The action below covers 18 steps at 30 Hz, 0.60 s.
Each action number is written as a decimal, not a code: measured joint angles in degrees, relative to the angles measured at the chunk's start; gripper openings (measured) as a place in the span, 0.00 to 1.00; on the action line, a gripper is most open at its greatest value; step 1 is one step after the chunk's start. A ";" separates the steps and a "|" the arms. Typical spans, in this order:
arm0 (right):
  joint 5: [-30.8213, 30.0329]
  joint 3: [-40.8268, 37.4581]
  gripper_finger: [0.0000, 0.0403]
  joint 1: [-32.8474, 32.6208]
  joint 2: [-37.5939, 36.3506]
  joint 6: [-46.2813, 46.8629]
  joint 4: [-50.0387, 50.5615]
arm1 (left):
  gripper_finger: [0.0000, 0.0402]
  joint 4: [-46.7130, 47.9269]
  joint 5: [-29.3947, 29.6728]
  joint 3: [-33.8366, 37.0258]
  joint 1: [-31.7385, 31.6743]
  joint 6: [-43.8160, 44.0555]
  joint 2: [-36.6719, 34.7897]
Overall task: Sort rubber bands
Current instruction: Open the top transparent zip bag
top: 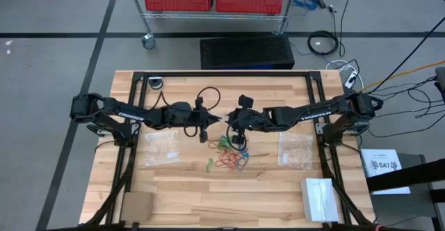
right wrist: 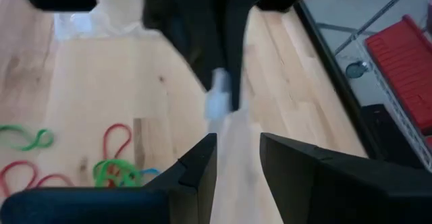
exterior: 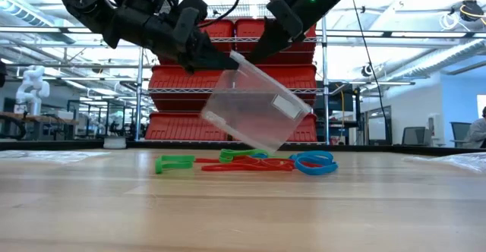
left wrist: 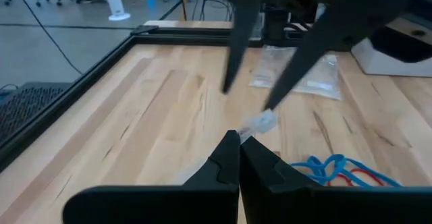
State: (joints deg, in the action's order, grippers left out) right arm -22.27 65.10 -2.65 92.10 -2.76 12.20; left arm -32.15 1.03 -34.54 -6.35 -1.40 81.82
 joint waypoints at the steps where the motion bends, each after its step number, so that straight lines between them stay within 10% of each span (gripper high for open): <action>1: 0.17 0.00 0.27 -0.05 0.02 0.52 0.30 | 0.00 0.03 0.19 0.00 0.00 0.62 0.00; 18: -3.47 -0.01 0.27 -0.08 0.04 2.07 0.07 | 0.00 0.05 2.70 0.00 0.00 1.63 0.00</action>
State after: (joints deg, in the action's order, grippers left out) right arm -25.74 65.09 -2.73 92.14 -0.69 12.27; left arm -32.11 3.73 -34.54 -6.35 0.23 81.82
